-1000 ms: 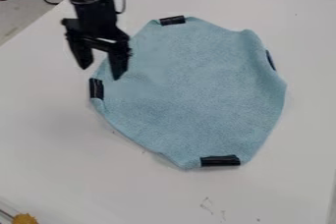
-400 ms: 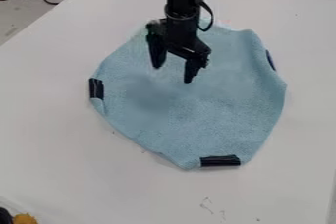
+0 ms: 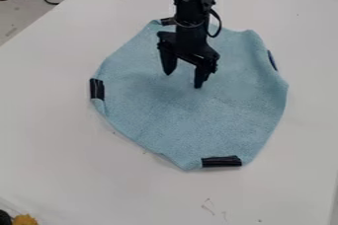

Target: Put the cloth to the botton

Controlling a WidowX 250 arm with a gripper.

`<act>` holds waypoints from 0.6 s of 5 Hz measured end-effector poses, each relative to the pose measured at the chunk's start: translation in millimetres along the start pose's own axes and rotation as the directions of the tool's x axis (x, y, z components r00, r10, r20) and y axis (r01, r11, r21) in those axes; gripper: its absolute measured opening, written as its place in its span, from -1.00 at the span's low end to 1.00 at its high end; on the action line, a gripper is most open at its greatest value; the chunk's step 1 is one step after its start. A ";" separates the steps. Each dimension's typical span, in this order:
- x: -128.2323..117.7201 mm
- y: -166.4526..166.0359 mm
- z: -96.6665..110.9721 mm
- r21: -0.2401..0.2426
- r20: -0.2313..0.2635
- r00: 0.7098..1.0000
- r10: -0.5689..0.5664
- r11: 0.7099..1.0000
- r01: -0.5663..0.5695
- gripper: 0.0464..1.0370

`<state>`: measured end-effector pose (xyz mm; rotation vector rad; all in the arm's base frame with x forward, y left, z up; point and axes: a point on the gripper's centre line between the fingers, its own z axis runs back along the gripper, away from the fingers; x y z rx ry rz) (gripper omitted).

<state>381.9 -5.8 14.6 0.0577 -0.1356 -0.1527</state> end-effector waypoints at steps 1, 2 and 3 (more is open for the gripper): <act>-2.9 4.9 -1.8 -0.031 -0.011 1.000 -0.012 0.999 0.012 0.93; -10.2 6.8 -4.9 -0.061 -0.039 0.999 -0.014 0.998 0.011 0.93; -15.9 11.6 -6.6 -0.080 -0.052 0.999 -0.012 0.997 0.008 0.92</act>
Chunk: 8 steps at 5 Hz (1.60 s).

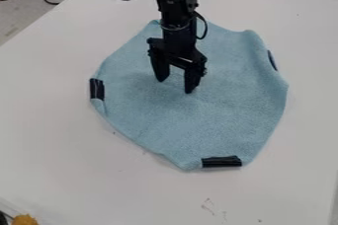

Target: Put the cloth to the botton

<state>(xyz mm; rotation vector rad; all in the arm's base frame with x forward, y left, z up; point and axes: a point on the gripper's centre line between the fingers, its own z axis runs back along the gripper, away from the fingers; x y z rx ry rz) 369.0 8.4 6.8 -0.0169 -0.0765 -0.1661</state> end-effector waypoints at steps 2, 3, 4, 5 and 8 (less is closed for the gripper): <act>-15.8 6.1 -4.0 -0.013 -0.046 0.999 0.012 1.000 -0.013 0.92; -21.6 9.2 -4.0 -0.013 -0.073 0.997 0.009 1.000 -0.010 0.92; -41.0 15.2 -1.2 0.008 -0.109 0.994 0.021 1.000 -0.021 0.92; -57.0 22.6 -0.1 0.013 -0.109 0.992 0.059 0.998 -0.058 0.92; -103.1 44.6 1.9 0.021 -0.111 0.983 0.147 0.989 -0.145 0.92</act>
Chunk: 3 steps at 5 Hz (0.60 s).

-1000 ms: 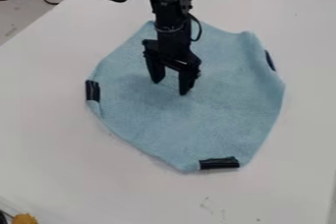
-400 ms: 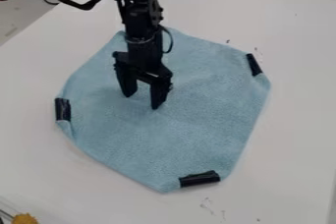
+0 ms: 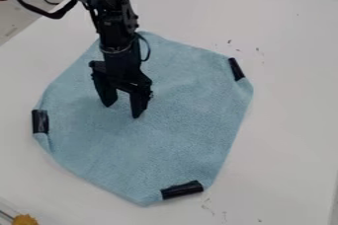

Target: Put the cloth to the botton

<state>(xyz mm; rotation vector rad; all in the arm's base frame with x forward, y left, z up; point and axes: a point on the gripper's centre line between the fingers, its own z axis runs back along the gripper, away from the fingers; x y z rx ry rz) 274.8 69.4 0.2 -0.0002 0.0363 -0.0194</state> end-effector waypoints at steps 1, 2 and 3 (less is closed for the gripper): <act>-5.8 1.5 0.9 0.012 -0.006 1.000 0.003 1.000 -0.002 0.92; -9.4 4.8 3.1 0.029 -0.034 0.999 0.009 1.000 -0.008 0.92; -6.0 3.5 8.0 0.042 -0.047 0.999 0.000 0.999 0.002 0.93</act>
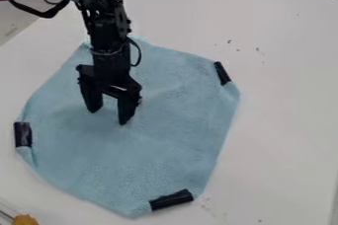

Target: Put the cloth to the botton

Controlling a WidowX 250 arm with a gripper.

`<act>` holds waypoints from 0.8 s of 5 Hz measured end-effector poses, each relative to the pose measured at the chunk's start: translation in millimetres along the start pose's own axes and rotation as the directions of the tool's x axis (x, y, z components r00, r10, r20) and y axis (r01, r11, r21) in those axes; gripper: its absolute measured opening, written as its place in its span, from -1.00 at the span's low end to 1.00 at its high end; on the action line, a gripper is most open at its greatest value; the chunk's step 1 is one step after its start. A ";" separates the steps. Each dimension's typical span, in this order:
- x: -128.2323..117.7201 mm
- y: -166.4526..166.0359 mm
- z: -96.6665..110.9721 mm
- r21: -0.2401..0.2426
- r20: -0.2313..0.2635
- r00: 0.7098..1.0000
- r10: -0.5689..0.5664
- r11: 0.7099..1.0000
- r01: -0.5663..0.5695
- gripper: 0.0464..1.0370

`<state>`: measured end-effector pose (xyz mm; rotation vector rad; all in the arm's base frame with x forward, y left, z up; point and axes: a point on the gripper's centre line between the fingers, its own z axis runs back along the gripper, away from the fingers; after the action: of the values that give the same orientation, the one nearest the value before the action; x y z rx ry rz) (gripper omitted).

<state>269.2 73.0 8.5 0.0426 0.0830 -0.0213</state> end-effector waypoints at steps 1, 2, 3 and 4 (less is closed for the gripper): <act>8.8 -7.7 8.2 0.018 0.001 1.000 -0.030 0.999 0.030 0.93; 18.5 -11.9 26.5 0.053 0.028 0.998 -0.052 0.997 0.051 0.93; 27.4 -16.0 43.5 0.076 0.037 0.997 -0.068 0.995 0.065 0.93; 37.0 -23.9 56.5 0.051 0.052 0.995 -0.081 0.996 0.078 0.93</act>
<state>310.1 46.0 60.6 0.0874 0.0297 -0.1041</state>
